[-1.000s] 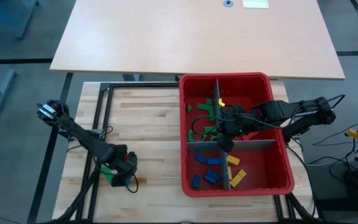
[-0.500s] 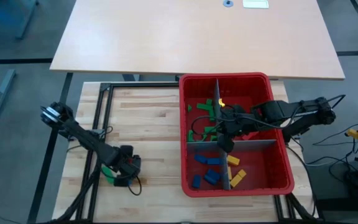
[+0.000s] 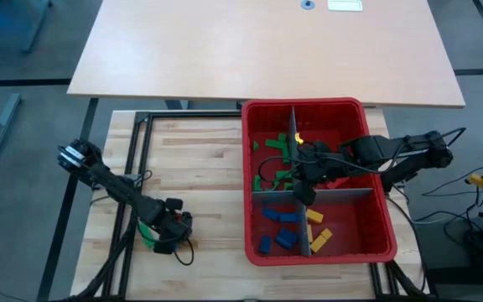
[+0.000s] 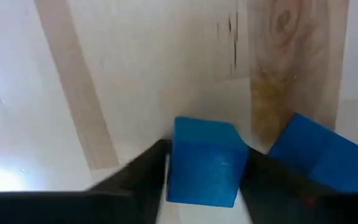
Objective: Sort blocks
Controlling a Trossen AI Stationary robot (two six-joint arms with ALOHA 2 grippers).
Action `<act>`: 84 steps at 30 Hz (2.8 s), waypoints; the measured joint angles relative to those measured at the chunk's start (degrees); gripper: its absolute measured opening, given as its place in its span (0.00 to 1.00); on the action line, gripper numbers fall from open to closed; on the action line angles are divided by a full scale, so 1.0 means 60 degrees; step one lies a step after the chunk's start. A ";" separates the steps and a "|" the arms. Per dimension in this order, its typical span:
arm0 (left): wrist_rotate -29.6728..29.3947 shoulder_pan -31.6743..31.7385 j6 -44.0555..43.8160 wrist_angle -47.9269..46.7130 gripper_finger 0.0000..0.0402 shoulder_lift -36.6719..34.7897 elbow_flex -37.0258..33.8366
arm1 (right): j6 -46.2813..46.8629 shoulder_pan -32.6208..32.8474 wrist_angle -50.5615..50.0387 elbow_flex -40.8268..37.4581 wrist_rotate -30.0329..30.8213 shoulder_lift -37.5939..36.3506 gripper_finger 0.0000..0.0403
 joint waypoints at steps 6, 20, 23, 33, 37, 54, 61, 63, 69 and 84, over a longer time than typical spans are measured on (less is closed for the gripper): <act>0.0215 0.0065 -0.0822 -0.0163 0.28 -0.0042 0.0144 | -0.0053 0.0000 0.0000 0.0000 0.0000 0.0000 0.00; -0.2784 0.0916 0.1820 -0.2473 0.28 -0.1194 0.5199 | -0.0332 0.0000 0.0001 0.0000 0.0076 0.0000 0.00; -0.2907 0.1389 0.3147 -0.2295 0.28 -0.1121 0.6284 | -0.0400 0.0000 0.0000 0.0000 0.0092 -0.0048 0.00; -0.1891 0.2664 0.6241 -0.1472 0.28 0.1456 0.8915 | -0.0364 0.0000 -0.0029 0.0000 0.0688 -0.0632 0.00; -0.1265 0.2929 0.6794 -0.1367 0.28 0.2753 1.0244 | -0.0273 0.0000 -0.0029 0.0000 0.0804 -0.0854 0.00; -0.1757 0.3439 0.6206 -0.1883 0.92 0.3853 1.1537 | -0.0429 0.0000 -0.0040 0.0000 0.0820 -0.1129 0.00; -0.2176 0.3376 0.4928 -0.5183 0.80 0.3423 1.1499 | -0.0576 0.0000 -0.0080 0.0000 0.0816 -0.1129 0.00; -0.1841 0.3304 0.4474 -0.6024 0.75 0.3086 1.1378 | -0.0583 0.0000 -0.0098 0.0000 0.0812 -0.1129 0.00; -0.1383 0.2658 0.3337 -0.6848 0.69 0.1738 1.0145 | -0.0663 0.0000 -0.0099 0.0000 0.0816 -0.1129 0.00; 0.0201 -0.0316 -0.2116 -0.3480 0.76 -0.1274 0.3910 | -0.0663 0.0000 -0.0091 -0.0004 0.0834 -0.1129 0.00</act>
